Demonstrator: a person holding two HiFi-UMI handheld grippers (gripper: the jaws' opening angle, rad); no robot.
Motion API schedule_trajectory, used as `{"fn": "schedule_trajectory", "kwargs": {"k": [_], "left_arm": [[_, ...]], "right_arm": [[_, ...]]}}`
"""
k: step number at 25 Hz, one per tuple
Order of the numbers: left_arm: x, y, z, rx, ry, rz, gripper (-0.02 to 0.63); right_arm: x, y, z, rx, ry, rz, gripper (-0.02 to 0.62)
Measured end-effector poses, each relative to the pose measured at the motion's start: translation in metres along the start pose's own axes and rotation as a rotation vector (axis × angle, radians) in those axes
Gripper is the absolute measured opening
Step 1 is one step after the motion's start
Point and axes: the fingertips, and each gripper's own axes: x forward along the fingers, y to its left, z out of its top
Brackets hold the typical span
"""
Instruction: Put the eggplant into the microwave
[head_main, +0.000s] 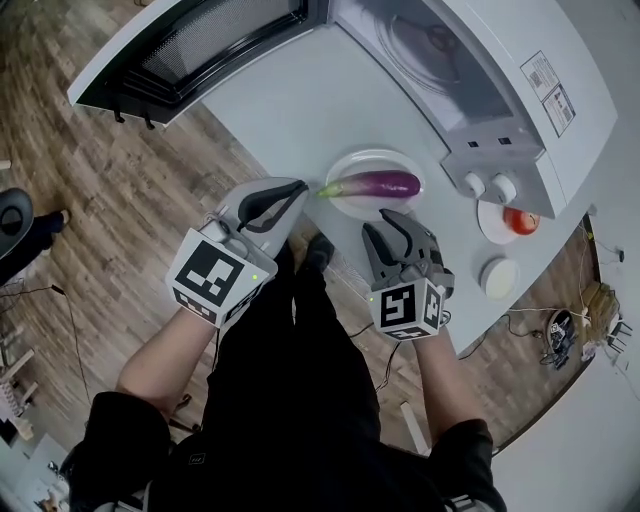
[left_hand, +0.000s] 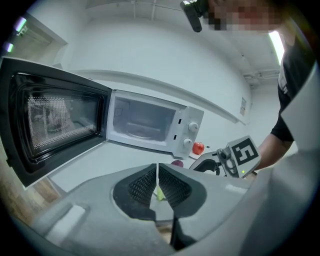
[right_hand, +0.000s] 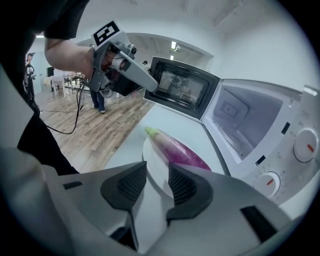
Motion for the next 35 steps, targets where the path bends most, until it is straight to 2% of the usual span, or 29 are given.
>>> {"fn": "schedule_trajectory", "kwargs": {"k": [5,15,19,28,35], "left_arm": [[-0.009,-0.013,0.004,0.010,-0.006,0.031,0.021],[-0.019,-0.015,0.003,0.022,-0.004,0.017,0.021],[-0.028,-0.018,-0.004,0.023,0.012,0.001,0.021],[-0.053,-0.012,-0.016,0.006,0.013,0.007,0.021],[-0.058,-0.005,-0.033,0.000,0.036,-0.001,0.021]], "right_arm": [[0.000,0.008,-0.008,-0.068,0.019,-0.007,0.144],[0.015,0.003,-0.016,-0.180,0.076,-0.074,0.144],[0.019,0.004,-0.011,-0.210,0.088,-0.112,0.141],[0.037,0.002,0.002,-0.289,0.114,-0.222,0.062],[0.041,-0.003,0.006,-0.346,0.153,-0.312,0.063]]}}
